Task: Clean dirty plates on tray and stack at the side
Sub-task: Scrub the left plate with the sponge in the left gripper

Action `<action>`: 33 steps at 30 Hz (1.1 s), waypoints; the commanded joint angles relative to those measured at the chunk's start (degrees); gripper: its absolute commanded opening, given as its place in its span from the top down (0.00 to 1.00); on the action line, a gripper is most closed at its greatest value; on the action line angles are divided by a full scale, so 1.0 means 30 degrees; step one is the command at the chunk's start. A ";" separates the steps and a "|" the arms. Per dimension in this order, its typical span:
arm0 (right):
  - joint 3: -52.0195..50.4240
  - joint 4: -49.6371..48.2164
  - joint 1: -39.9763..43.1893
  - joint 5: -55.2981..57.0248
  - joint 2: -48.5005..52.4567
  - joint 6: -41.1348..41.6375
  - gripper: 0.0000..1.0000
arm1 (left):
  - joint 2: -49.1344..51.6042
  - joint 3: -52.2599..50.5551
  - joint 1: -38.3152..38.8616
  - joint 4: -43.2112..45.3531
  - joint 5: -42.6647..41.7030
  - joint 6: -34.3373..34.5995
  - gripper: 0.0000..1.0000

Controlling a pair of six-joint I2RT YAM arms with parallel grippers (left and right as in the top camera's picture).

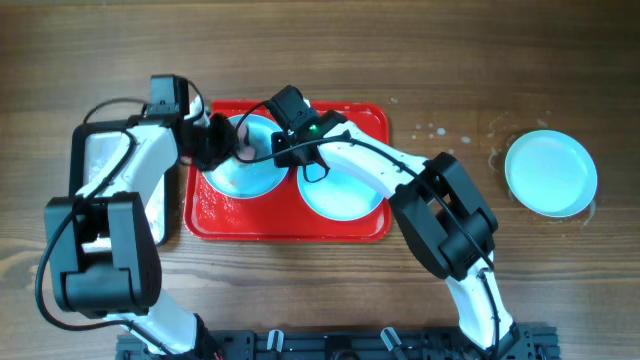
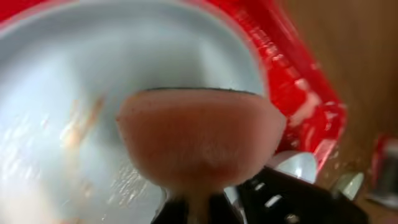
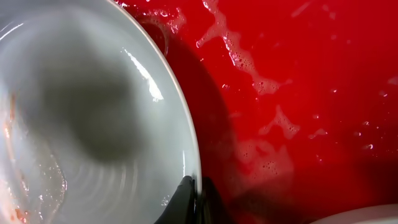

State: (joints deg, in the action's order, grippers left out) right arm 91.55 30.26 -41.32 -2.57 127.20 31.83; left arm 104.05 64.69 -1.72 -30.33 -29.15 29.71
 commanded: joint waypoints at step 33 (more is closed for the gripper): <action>-0.0299 0.0510 -0.0080 0.0197 0.0568 -0.0699 0.96 | 0.3067 0.0321 -0.0131 -0.7315 -0.3191 -0.2783 0.96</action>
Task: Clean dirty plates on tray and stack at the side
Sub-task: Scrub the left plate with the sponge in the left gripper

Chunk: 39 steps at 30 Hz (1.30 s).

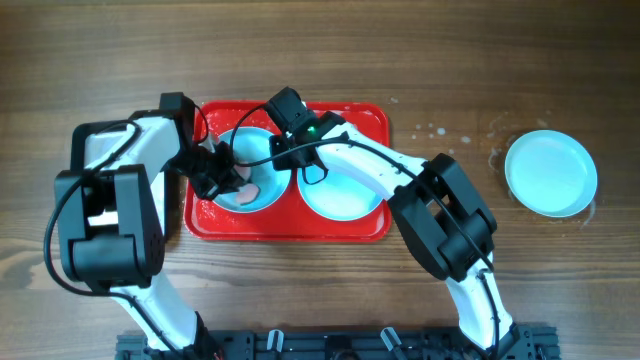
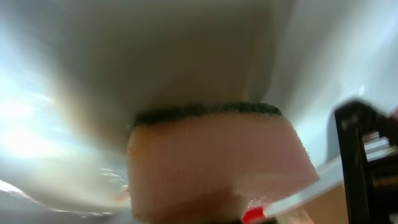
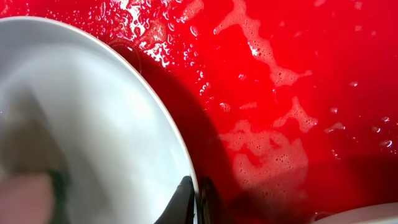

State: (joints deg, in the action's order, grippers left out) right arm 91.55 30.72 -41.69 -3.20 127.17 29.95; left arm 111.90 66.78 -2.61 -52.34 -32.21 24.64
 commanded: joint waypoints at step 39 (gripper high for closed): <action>-0.0299 0.0109 0.0044 0.0051 0.0576 -0.0444 0.95 | 0.0452 -0.0386 0.0423 0.3577 0.3373 -0.0160 0.96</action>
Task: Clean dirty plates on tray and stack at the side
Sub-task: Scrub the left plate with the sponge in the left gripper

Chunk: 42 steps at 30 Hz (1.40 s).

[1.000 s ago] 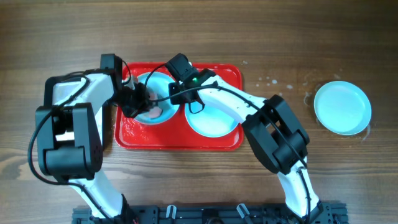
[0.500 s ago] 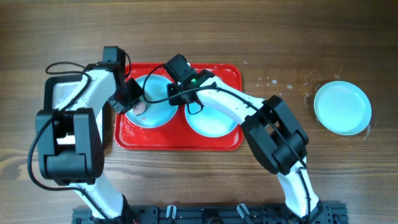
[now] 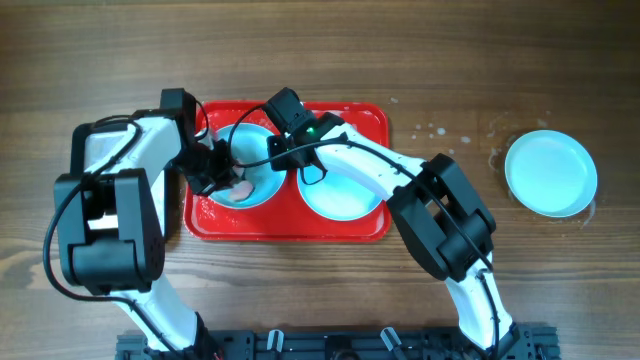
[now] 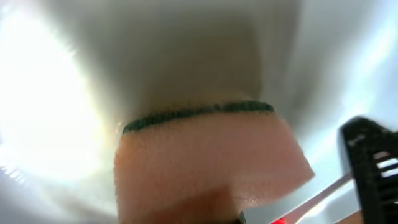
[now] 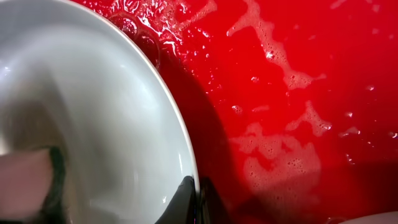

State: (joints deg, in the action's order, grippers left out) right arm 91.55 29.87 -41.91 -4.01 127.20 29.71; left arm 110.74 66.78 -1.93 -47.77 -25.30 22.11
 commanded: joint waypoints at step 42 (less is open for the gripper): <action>0.0291 -0.0240 0.0568 0.0364 -0.0423 -0.0794 0.42 | 0.0838 -0.0401 0.0197 0.0619 0.7373 0.5792 0.96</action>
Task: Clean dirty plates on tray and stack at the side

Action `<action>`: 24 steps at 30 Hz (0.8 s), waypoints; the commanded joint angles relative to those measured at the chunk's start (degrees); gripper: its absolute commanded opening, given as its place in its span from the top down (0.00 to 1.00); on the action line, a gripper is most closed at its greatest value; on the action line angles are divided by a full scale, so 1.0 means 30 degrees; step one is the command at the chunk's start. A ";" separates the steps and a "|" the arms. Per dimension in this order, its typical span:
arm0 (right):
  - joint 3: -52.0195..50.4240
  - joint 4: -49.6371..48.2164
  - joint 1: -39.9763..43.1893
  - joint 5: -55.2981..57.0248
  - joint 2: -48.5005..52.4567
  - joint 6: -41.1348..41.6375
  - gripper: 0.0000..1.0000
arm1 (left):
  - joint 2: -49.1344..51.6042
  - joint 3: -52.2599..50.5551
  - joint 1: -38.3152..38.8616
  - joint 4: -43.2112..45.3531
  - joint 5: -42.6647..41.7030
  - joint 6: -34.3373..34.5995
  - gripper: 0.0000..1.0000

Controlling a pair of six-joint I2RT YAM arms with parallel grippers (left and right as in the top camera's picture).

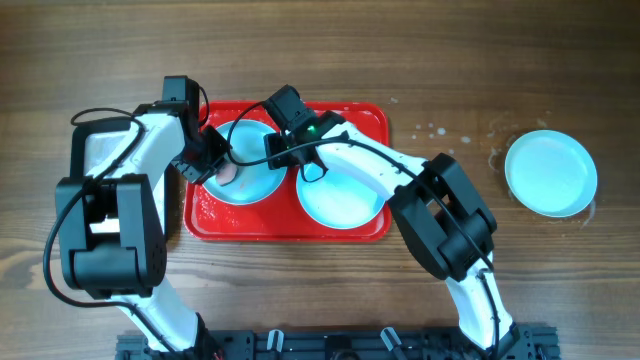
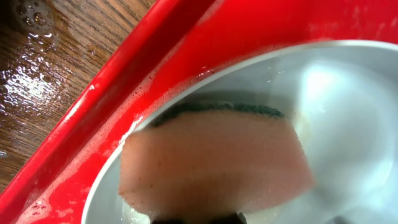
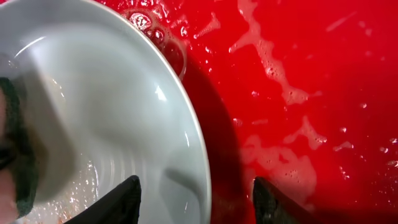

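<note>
A red tray [image 1: 290, 232] holds two pale blue plates. On the left plate [image 1: 250, 180] my left gripper [image 1: 215, 160] is shut on a pink sponge with a green scouring face [image 2: 214, 155], pressed against the plate's inside near its left rim [image 2: 118, 168]. Soapy water and faint orange streaks lie in that plate [image 3: 93, 143]. My right gripper [image 3: 199, 199] is open, one finger over the plate and the other over the wet tray floor [image 3: 298, 93], with the rim between them. The second plate [image 1: 340, 195] sits right of it.
A clean pale plate [image 1: 550, 172] rests on the wooden table at the far right, with water drops nearby. A white container [image 1: 105, 160] lies left of the tray, under my left arm. Foam streaks cover the tray floor.
My right gripper, which was shut on the left plate's rim, now stands open around it. The sponge in my left gripper has moved from the plate's lower middle to its left rim.
First the sponge sat at the upper left of the stained plate while my right gripper pinched its rim. At the two following moments the sponge was on the plate's lower middle, rim still held. Now the sponge is at the left rim and the rim is let go.
</note>
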State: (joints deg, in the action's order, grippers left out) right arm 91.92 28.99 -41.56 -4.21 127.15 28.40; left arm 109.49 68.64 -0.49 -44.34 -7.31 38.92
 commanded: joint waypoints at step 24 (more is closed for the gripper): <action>0.0321 0.5741 0.5741 0.2973 -1.4826 -0.0452 0.00 | 0.1253 -0.1020 -0.0284 0.0612 0.1384 0.0182 0.96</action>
State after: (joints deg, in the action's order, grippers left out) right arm 92.31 46.19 -24.43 3.92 82.30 27.14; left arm 109.49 68.47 -0.49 -43.51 -7.33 38.92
